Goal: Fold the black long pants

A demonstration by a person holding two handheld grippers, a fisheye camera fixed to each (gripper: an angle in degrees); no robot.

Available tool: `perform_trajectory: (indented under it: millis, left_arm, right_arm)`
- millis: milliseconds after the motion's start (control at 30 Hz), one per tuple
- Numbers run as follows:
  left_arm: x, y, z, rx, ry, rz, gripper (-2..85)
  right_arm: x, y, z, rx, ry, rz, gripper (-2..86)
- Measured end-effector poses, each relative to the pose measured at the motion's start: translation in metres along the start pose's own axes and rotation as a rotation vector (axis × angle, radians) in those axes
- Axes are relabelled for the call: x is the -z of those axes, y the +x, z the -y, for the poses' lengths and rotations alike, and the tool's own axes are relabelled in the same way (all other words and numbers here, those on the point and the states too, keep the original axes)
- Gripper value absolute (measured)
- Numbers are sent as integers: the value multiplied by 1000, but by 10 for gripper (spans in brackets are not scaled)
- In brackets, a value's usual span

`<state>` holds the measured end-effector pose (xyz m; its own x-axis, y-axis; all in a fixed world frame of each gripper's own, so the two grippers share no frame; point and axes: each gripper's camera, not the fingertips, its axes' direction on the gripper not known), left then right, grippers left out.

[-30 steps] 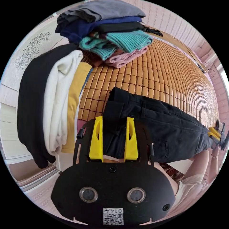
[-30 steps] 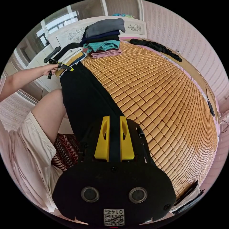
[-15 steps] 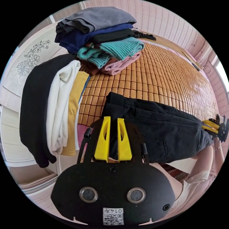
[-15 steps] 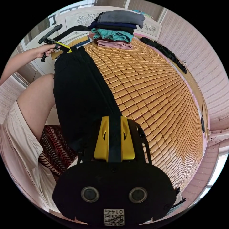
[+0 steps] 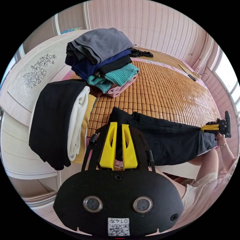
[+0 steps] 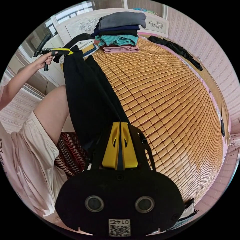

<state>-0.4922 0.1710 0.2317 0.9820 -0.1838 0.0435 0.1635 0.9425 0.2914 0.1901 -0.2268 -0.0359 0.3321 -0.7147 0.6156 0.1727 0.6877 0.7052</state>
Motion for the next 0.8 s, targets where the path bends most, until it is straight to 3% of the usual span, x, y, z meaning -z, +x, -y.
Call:
perform_trajectory:
  millis: [300, 467, 600, 667, 800]
  left_arm:
    - [-76, 23, 38, 2, -101, 75, 40]
    - [-11, 45, 26, -135, -14, 86, 38]
    - [6, 37, 31, -75, 66, 26, 38]
    - [-29, 38, 40, -68, -18, 49, 39]
    - [-118, 26, 42, 87, -194, 117, 58]
  right_arm:
    - [-53, 27, 4, -122, -105, 14, -9]
    - [-10, 35, -9, -122, -3, 24, -9]
    - [-21, 53, -8, -156, -13, 18, -7]
    - [-58, 66, -3, -182, -118, 101, -4]
    - [-45, 77, -16, -261, -32, 66, 2]
